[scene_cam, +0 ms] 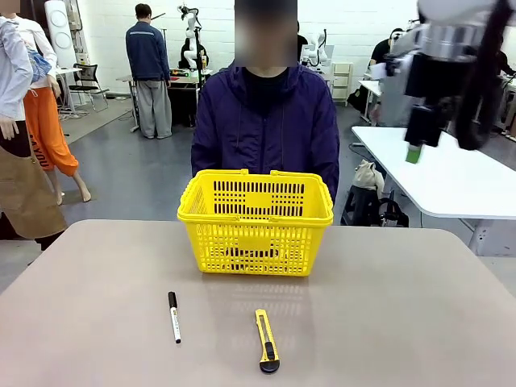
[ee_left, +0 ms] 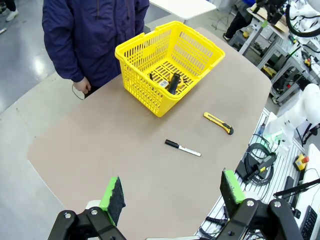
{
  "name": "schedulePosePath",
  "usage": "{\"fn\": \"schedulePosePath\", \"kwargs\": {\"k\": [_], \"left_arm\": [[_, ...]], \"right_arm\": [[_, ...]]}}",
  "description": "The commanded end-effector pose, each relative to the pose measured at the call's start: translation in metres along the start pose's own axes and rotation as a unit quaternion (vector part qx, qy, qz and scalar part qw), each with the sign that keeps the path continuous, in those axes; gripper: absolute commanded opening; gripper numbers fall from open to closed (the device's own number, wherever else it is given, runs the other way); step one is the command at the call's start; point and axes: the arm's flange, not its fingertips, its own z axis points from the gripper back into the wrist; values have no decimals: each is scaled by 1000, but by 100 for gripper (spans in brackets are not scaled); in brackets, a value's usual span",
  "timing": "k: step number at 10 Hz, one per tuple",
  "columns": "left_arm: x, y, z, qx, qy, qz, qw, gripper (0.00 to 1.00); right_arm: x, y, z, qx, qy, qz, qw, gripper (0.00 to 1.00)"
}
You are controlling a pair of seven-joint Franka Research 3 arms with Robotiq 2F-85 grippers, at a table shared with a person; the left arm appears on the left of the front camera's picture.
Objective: Place the items the person wants into the basket.
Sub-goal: Pick up the item the person points to and place it in the Market Basket.
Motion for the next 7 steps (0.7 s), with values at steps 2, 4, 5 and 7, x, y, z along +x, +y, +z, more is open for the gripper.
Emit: {"fn": "schedulePosePath", "kwargs": {"k": [2,4,5,7], "left_arm": [[-1,-1,1,-7,-7,-6,1000,100],[-1,-1,1,-7,-7,-6,1000,100],[-1,-1,1,-7,-7,-6,1000,100],[-1,-1,1,-7,-7,-6,1000,100]], "right_arm": [[-44,-1,-39,22,-48,-72,996,100],[-48,-11,-48,40,-40,-92,994,100],[-47,-19,-49,40,-40,-126,990,100],[-53,-13,-46,29,-29,-74,996,100]]}}
